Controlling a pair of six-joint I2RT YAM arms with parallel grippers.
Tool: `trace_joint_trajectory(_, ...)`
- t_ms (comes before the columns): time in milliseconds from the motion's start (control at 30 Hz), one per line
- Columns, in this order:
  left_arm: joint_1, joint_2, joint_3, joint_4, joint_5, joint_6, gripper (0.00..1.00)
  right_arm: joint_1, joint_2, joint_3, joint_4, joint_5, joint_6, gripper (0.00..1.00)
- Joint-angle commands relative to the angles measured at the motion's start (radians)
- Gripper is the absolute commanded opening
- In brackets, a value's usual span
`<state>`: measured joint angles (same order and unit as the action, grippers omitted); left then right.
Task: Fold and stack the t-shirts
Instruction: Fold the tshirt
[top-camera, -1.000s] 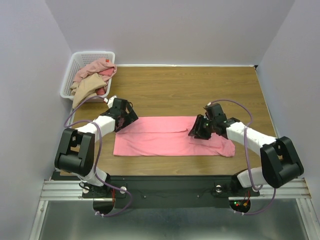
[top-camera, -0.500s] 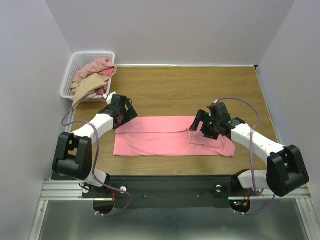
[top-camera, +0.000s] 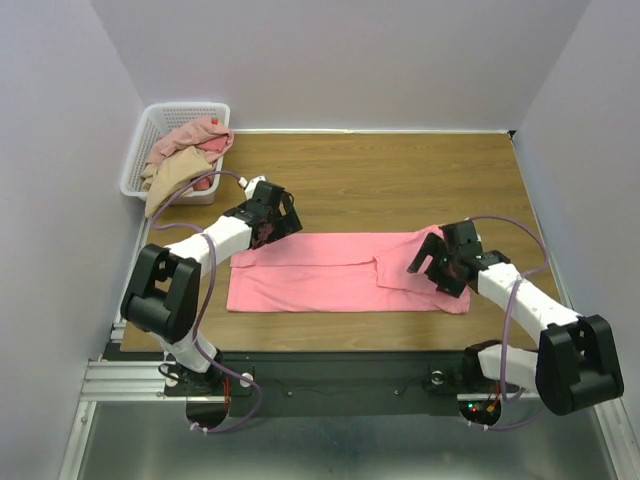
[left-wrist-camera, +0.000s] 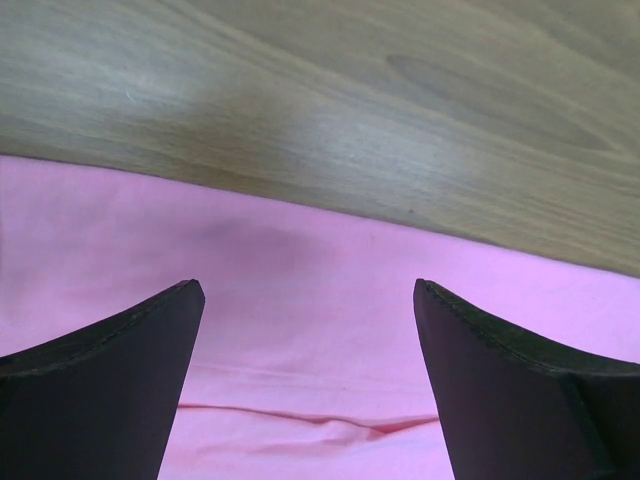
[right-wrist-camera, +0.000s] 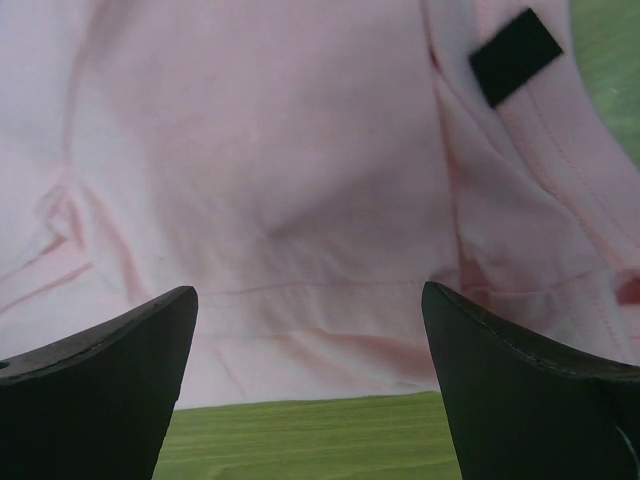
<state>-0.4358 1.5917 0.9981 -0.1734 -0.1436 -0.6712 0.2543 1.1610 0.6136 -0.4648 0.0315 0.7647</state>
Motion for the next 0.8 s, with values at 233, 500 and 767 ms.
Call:
trace_joint_trajectory(233,-0.076,0.007,-0.153,0.041,0.013,-0.108,0.98,-0.044,0.409,0.202,0.083,0.085,-0.062,1.0)
trace_joint_trajectory(500,-0.199,-0.076,-0.272,0.011,0.036,-0.357,0.98,-0.047,0.883,0.704,0.107,-0.008,-0.289,1.0)
trace_joint_trajectory(767,-0.398,-0.069,-0.3,0.045,0.085,-0.666,0.98,-0.047,1.166,1.075,0.106,-0.344,-0.582,1.0)
